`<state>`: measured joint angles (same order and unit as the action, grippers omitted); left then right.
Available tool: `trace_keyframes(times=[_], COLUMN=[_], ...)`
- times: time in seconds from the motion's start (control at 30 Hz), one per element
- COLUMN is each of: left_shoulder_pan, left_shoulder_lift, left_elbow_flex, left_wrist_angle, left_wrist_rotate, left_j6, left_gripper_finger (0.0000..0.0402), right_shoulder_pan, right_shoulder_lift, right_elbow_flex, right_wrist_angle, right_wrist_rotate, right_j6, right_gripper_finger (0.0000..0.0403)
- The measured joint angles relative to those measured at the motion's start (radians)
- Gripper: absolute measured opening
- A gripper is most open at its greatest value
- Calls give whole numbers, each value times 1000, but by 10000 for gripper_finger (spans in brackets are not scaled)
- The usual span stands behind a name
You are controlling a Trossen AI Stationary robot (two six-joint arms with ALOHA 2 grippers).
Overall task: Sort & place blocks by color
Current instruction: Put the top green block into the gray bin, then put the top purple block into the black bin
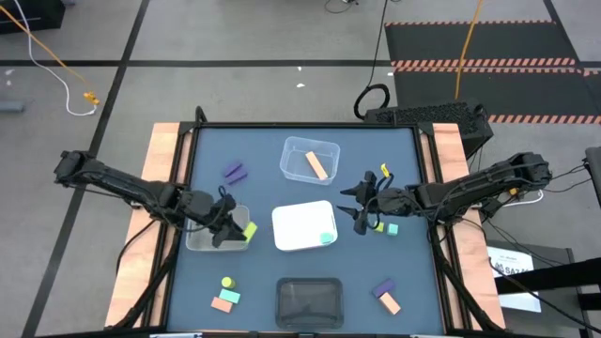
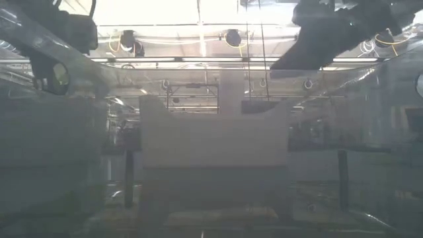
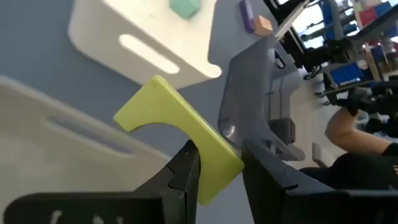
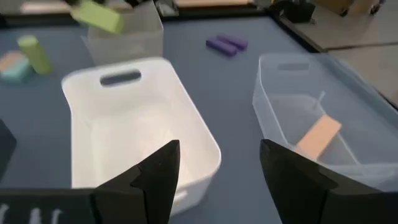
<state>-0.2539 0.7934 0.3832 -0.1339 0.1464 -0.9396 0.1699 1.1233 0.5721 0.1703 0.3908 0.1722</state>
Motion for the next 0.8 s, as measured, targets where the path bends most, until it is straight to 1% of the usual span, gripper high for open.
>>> trace_keyframes(times=[0.1, 0.23, 0.37, 0.47, 0.53, 0.73, 0.8], left_shoulder_pan=[0, 0, 0, 0, 0, 0, 0], left_shoulder_lift=[-53, -103, -121, -119, -114, -115, -114], left_elbow_flex=[0, 0, 0, 0, 0, 0, 0], left_wrist_angle=[-66, -192, -358, -430, -427, -416, -401], left_wrist_rotate=[0, 0, 0, 0, 0, 1, 20], left_j6=[-15, -34, -62, -91, -101, -111, -113], left_gripper_finger=[94, 94, 94, 95, 112, 202, 226], right_shoulder_pan=[0, 0, 0, 0, 0, 0, 0], right_shoulder_lift=[0, 0, 0, 0, 0, 0, 0], right_elbow_flex=[-1, -1, -1, -1, -1, -1, -1], right_wrist_angle=[50, 108, 132, 147, 151, 156, 156], right_wrist_rotate=[0, 0, 0, 0, 0, 0, 0], right_j6=[-7, -67, -98, -107, -108, -109, -109], right_gripper_finger=[215, 215, 215, 215, 215, 215, 215])
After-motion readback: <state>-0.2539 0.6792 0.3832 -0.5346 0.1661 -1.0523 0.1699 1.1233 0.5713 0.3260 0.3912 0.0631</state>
